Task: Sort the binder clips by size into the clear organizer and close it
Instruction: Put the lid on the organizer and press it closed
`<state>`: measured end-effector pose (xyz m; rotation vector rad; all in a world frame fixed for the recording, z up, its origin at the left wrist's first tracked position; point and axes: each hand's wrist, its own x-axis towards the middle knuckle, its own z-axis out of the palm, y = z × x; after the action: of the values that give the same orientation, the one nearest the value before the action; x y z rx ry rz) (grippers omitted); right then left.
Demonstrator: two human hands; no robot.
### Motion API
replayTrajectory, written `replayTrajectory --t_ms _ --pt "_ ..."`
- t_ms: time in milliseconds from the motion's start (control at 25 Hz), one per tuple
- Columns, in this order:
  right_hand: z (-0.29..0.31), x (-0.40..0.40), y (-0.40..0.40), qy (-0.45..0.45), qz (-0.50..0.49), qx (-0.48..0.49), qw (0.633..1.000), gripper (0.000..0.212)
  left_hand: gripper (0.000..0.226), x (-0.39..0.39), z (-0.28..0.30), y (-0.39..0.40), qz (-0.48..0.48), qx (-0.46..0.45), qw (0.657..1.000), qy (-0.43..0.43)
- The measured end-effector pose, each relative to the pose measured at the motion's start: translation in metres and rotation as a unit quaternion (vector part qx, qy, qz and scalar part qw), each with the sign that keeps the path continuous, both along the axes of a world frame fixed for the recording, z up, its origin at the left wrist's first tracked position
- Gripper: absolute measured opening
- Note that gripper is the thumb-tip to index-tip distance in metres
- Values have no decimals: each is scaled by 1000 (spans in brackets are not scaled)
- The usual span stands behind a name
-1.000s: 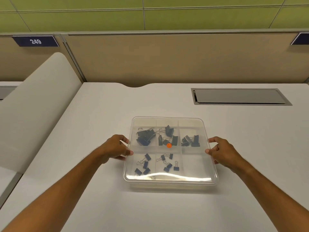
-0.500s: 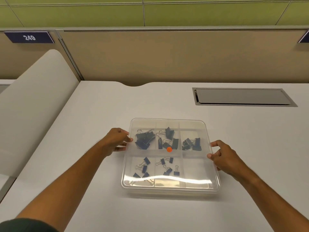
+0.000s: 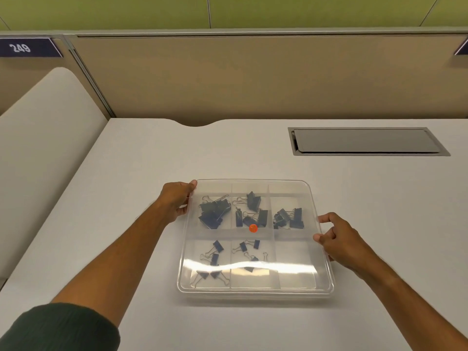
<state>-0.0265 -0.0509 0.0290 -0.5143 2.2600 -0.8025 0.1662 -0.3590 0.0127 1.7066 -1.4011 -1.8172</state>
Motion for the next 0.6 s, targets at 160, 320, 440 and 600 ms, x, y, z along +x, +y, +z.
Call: replayTrajectory --t_ms 160,320,440,600 --pt "0 1 0 -13 2 -4 1000 38 19 0 1 -6 -14 28 999 -3" --pt "8 -8 -4 -62 13 18 998 38 20 -1 -4 -6 -18 5 1000 -12" --pt "12 -29 -23 -41 -21 -32 998 32 20 -3 -6 -5 -22 -31 999 -14" --pt "4 -53 -68 -43 -104 -133 985 24 30 -7 -5 -3 -4 -35 999 -8"
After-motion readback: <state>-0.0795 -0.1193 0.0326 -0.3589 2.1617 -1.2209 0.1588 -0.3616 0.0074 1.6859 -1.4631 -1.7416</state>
